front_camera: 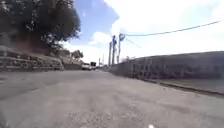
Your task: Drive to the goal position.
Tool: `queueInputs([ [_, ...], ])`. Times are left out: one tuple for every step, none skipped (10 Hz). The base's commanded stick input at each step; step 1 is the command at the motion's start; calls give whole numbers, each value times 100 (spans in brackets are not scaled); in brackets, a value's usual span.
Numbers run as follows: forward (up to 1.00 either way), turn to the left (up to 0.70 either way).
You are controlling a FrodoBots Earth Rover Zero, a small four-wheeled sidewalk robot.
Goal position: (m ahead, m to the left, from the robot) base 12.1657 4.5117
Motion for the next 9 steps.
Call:
queueInputs([
  [70,18],
  [70,27],
  [70,27],
  [70,7],
  [70,0],
  [70,0],
  [70,0],
  [70,0],
  [70,0],
])
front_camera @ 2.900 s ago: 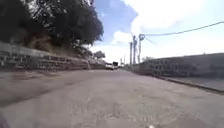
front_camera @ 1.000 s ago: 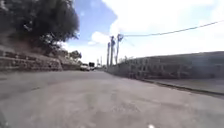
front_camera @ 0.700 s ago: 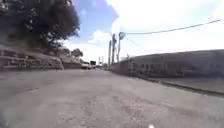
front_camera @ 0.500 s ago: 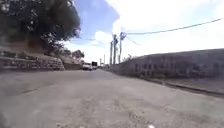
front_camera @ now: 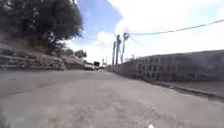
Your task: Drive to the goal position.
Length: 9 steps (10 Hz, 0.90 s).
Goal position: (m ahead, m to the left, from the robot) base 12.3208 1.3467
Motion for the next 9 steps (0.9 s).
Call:
queueInputs([
  [70,0],
  [70,0],
  [70,0],
  [70,0],
  [70,0],
  [70,0],
  [70,0],
  [70,0],
  [70,0],
])
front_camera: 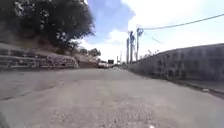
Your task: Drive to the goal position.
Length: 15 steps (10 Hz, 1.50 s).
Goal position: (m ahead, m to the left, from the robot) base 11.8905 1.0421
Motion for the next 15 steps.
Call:
queueInputs([
  [70,0],
  [70,0],
  [70,0],
  [70,0],
  [70,0],
  [70,0],
  [70,0],
  [70,0],
  [70,0],
  [70,0],
  [70,0],
  [70,0],
  [70,0],
  [70,0],
  [70,0],
])
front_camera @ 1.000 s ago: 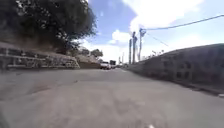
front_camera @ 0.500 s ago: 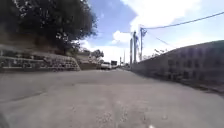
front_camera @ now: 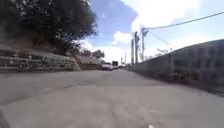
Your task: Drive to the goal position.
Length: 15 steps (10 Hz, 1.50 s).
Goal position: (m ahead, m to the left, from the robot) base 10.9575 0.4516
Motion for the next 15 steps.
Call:
queueInputs([
  [70,0],
  [70,0],
  [70,0],
  [70,0],
  [70,0],
  [70,0],
  [70,0],
  [70,0],
  [70,0],
  [70,0],
  [70,0],
  [70,-12],
  [70,-26],
  [70,-16],
  [70,-3],
])
